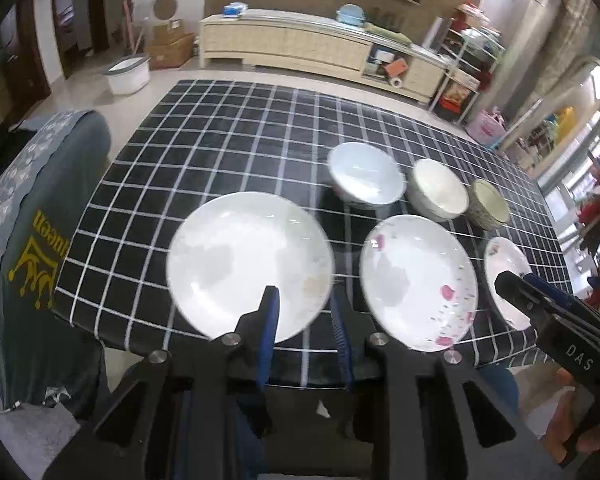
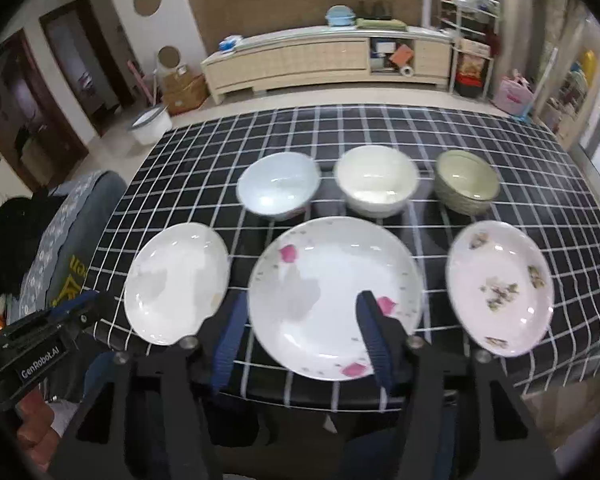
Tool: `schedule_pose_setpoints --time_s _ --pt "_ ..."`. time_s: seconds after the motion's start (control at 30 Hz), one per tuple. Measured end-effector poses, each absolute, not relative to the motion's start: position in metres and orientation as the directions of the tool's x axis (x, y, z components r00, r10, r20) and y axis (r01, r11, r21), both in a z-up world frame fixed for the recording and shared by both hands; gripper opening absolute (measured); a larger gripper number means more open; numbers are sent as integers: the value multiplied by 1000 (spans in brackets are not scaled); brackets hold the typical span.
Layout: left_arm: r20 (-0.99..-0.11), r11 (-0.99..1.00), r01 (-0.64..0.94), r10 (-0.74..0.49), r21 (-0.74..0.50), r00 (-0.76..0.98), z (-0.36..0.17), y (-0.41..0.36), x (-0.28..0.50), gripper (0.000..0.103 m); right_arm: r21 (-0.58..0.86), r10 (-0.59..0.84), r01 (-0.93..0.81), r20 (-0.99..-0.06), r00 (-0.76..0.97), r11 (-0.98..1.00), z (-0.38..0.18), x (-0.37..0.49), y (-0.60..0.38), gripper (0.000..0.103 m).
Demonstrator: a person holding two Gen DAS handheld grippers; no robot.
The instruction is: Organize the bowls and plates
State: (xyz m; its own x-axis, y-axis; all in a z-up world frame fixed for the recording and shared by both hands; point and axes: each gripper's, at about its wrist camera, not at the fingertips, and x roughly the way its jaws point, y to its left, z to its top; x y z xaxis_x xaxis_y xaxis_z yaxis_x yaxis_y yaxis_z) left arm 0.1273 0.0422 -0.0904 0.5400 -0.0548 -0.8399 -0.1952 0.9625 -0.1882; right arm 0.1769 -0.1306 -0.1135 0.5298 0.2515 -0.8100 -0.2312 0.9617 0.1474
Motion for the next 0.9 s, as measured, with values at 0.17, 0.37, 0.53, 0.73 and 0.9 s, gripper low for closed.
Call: schedule_pose_setpoints --time_s 0.17,0.37,0.53,0.73,0.9 --pt "-837 977 -130 -73 -169 542 -87 14 142 30 161 256 -221 -813 523 962 -115 179 -153 68" --pt "-850 980 -83 -112 -180 515 -103 -4 163 34 119 200 -182 -817 540 976 -123 189 -173 79" --pt "-877 976 -68 -153 -206 456 -130 -13 183 34 108 193 -195 -846 496 975 -143 203 -180 79" --pt "-902 976 -57 -170 -209 397 -164 -19 207 34 72 161 -197 -863 480 978 -167 218 -181 79" --pt "-922 976 -61 -174 -208 346 -190 -17 224 34 69 145 -183 -883 446 981 -190 237 -186 74"
